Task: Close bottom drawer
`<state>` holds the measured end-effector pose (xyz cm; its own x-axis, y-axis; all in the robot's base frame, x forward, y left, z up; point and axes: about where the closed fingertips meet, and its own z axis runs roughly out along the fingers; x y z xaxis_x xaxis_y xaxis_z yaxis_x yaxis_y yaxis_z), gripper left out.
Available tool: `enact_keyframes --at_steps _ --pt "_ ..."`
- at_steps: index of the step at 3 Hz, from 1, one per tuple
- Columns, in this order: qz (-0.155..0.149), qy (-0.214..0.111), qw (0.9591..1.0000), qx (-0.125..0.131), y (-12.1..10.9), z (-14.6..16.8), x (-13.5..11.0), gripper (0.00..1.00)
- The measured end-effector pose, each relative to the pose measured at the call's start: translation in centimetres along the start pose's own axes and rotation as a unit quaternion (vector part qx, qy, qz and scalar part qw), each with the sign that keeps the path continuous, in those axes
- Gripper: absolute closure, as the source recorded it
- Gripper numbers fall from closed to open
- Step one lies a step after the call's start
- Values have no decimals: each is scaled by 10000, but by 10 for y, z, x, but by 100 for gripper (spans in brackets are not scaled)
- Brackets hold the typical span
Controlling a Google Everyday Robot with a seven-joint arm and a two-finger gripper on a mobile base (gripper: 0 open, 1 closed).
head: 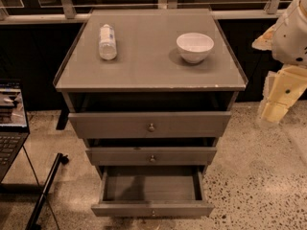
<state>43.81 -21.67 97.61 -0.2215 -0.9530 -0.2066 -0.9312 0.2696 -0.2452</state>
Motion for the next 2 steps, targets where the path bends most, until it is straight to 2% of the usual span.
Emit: enact_keyframes --at_steps 1,2 --pt "0 0 10000 0 0 0 0 0" --pt "118 -147 9998 85 3 3 4 0"
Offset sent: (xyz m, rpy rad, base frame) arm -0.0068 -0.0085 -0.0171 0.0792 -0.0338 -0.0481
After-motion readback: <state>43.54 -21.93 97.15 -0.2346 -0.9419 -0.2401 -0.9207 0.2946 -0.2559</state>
